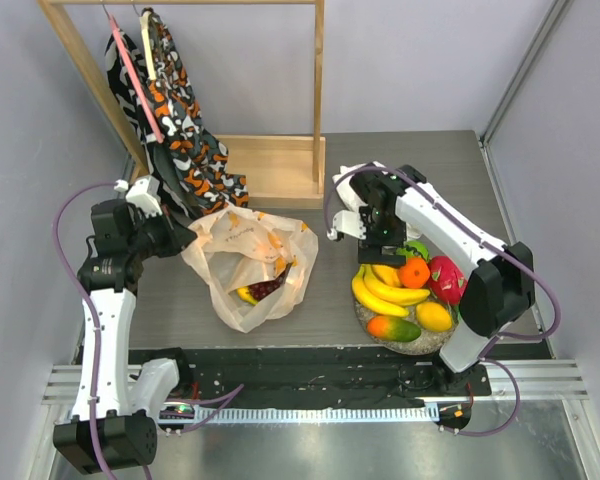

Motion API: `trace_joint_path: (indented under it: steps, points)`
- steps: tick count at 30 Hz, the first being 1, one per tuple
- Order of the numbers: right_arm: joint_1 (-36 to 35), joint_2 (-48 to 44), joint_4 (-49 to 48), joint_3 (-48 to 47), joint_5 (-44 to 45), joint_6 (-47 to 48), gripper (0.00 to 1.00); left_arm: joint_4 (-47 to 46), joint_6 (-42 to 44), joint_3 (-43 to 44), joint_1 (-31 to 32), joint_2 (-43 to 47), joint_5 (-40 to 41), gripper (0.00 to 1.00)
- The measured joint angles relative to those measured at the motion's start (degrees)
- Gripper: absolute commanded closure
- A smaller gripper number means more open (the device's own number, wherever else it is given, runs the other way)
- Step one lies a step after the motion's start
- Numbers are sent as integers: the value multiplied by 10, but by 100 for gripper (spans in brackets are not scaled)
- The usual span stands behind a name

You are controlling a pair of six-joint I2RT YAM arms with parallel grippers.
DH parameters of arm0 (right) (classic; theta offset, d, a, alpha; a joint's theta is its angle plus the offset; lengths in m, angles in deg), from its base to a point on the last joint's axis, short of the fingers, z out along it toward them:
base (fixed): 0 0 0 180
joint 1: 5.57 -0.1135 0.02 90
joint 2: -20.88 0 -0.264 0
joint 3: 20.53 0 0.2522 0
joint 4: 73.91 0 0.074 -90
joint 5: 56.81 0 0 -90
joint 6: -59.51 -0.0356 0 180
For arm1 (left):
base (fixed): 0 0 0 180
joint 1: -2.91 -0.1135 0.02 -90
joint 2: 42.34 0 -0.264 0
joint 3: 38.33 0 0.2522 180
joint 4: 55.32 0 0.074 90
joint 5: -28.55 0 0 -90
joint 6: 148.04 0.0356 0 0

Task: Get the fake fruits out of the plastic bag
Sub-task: Place the fake fruit on the plate, then adjust the plastic bag at the center of the board.

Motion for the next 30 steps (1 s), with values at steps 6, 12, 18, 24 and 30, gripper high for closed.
trace_joint_path:
  steps: [6, 12, 18, 24, 30]
  points:
    - [0, 0, 10, -14, -39, -36, 0, -3, -4, 0, 0, 0, -1, 100]
    - [-12, -26, -142, -121, -219, -177, 30, -3, -4, -4, 0, 1, -3, 100]
    - [-159, -6, -298, -157, -352, -296, 53, 12, -2, -10, 0, 6, -2, 100]
    - [-275, 110, -328, -157, -395, -307, 60, 30, 10, -10, 0, 9, 3, 100]
    - [-303, 198, -327, -146, -392, -306, 62, 41, 12, -10, -10, 28, 14, 100]
